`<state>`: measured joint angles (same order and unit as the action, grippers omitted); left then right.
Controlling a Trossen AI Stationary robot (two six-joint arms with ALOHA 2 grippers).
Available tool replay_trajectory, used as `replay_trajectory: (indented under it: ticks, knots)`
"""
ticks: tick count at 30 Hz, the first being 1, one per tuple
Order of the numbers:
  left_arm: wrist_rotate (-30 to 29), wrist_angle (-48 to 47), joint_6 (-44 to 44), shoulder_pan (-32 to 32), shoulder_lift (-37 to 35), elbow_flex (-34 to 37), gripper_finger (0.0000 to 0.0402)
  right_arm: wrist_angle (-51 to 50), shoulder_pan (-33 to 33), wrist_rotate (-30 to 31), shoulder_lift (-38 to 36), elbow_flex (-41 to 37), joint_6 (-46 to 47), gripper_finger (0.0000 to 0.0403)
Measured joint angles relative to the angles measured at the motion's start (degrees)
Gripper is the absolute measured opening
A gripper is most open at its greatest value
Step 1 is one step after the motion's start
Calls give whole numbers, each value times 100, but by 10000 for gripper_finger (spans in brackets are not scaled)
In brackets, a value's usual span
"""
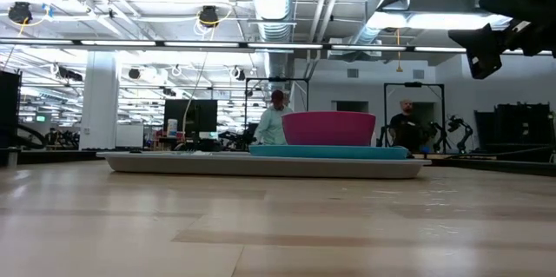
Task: Set up tray
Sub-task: Return to Home Position
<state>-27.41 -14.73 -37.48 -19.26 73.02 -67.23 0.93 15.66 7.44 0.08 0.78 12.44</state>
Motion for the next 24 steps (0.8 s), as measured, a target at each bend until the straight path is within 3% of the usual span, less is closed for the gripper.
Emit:
replay_trajectory:
  ticks: [4,8,16,24]
  knots:
    - [80,642,707,-541,-504,527,119,0,0,0,0,0,0,244]
    - [301,2062,1202,-977,-1231,1659,119,-2,0,2,0,0,2,244]
    - [1742,5067,1327,-1111,-2622,4078,119,-4,0,2,2,0,7,244]
    - [2227,5097,1424,-1103,-3776,5123,119,-4,0,2,2,0,7,244]
